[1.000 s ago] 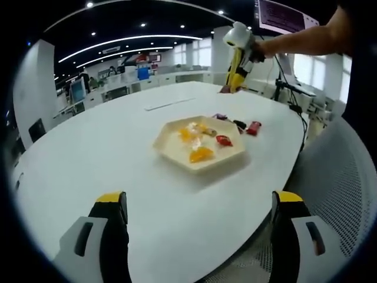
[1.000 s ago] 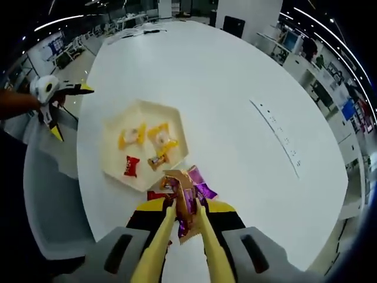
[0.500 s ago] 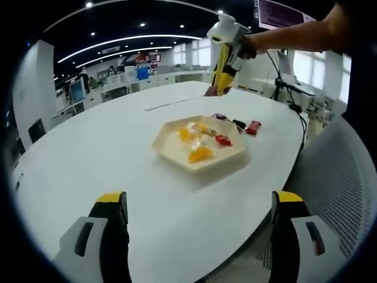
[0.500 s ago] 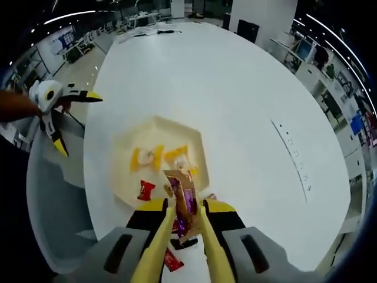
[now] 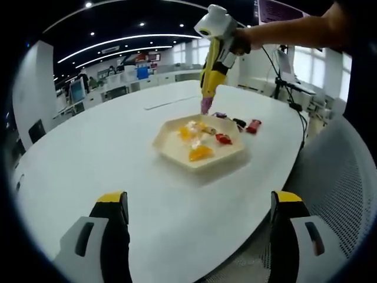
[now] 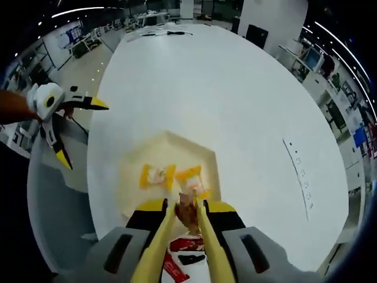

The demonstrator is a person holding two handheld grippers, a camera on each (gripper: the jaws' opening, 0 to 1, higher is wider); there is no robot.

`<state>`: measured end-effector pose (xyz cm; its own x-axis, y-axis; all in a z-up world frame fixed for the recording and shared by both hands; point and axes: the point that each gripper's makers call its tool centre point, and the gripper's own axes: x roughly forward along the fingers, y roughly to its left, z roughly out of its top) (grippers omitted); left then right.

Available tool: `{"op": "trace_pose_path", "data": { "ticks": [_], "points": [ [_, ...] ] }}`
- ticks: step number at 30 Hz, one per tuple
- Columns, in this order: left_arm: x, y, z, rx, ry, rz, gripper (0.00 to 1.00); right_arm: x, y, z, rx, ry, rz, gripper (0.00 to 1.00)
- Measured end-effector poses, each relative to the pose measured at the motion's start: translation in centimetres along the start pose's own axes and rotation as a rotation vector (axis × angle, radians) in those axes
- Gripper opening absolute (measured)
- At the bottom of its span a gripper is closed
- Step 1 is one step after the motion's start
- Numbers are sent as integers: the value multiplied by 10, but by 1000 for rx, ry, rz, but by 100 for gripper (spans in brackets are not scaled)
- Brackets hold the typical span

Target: Place the target food into the container with the food tongs after gripping and lifting it, then release it inside without dropping or visibly crushing the food.

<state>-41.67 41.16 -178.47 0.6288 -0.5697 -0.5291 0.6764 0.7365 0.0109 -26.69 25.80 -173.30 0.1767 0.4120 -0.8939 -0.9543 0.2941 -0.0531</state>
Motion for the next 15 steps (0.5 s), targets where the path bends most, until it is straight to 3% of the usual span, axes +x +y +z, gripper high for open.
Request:
{"op": "trace_pose_path", "data": {
  "ticks": [6, 9, 15],
  "points": [
    [-1, 1, 1, -8, -8, 4, 97, 4, 4, 6, -4, -22, -1, 22],
    [-1, 3, 2, -10, -13, 7, 96, 2, 14, 15, 10, -49, 53, 25],
    [-1, 3, 1, -9, -10, 10, 96, -4, 10, 24, -20, -81, 24, 25]
  ]
}}
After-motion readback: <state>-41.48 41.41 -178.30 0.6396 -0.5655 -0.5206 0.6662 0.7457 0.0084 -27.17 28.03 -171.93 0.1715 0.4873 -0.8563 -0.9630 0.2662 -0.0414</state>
